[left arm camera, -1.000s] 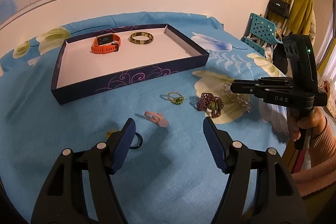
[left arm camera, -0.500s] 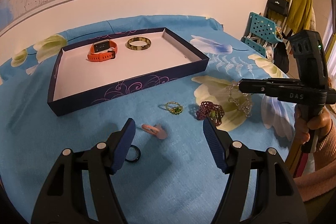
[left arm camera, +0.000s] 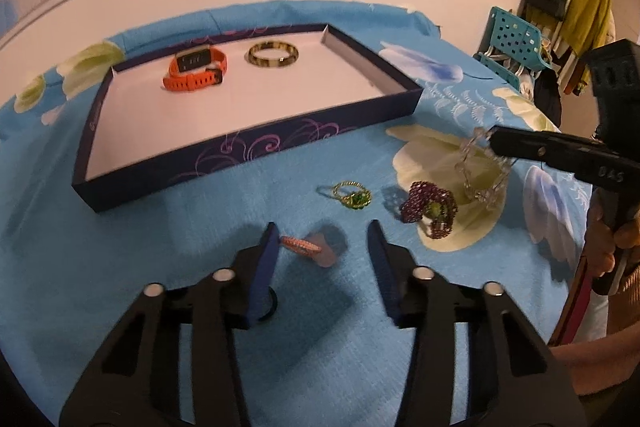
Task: Organize jewelry
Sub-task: 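Grasp the pink hair clip with the left tool while the right tool holds the bracelet, then carry the pink clip and crystal bracelet into the tray and open both tools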
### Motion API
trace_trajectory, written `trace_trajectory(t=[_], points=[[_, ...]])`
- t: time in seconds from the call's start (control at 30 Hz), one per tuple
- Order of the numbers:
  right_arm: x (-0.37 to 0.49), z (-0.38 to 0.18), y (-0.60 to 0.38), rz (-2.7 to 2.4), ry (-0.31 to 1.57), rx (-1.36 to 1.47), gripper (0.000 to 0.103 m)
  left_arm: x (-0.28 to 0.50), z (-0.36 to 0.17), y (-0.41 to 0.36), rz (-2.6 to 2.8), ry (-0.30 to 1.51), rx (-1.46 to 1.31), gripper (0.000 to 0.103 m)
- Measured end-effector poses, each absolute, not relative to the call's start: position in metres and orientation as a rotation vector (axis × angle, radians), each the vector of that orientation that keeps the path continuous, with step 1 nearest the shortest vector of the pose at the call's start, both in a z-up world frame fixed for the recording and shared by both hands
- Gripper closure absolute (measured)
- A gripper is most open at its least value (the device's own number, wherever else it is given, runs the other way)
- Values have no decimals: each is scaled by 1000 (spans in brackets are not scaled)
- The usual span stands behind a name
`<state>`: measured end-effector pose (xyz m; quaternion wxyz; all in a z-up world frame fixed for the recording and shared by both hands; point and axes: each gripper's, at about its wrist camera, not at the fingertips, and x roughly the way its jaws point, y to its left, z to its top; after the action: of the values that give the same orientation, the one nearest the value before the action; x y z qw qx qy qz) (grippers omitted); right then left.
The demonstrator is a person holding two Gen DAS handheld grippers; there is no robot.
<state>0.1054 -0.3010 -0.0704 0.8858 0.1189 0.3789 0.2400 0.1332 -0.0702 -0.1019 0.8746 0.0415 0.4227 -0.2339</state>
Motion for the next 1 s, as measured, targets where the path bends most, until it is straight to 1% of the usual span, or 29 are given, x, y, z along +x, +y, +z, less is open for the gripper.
trace_trajectory(t=[0.07, 0.13, 0.23, 0.3, 0.37, 0.53, 0.63, 0.77, 0.8, 0.83, 0.87, 0.9, 0.97, 1.0], points=[[107, -68, -300, 500, 781, 247, 95, 136, -105, -69, -486, 899, 73, 77], [109, -65, -299, 506, 775, 248, 95, 136, -107, -67, -489, 902, 62, 80], [112, -60, -295, 516, 762, 244, 95, 135, -104, -66, -491, 890, 52, 89], [114, -57, -292, 524, 753, 241, 95, 135, -100, -64, -497, 884, 42, 91], [116, -52, -290, 534, 741, 239, 95, 134, -95, -63, -503, 872, 36, 97], [125, -40, -280, 556, 713, 226, 95, 137, -81, -57, -509, 840, 16, 97], [132, -33, -274, 566, 697, 211, 95, 140, -73, -53, -513, 819, 5, 102], [141, -27, -266, 576, 686, 200, 95, 145, -65, -47, -521, 802, -10, 102], [142, -26, -266, 579, 685, 202, 95, 144, -63, -46, -550, 805, -18, 97], [143, -26, -265, 581, 685, 203, 95, 143, -63, -46, -577, 812, -27, 71], [143, -27, -264, 583, 687, 203, 95, 138, -62, -46, -567, 798, -22, 51], [145, -29, -264, 584, 693, 206, 95, 134, -63, -47, -562, 788, -4, 51], [146, -32, -264, 583, 705, 211, 95, 131, -70, -53, -565, 804, 40, 58], [146, -34, -263, 583, 713, 213, 95, 130, -75, -55, -563, 820, 47, 59]])
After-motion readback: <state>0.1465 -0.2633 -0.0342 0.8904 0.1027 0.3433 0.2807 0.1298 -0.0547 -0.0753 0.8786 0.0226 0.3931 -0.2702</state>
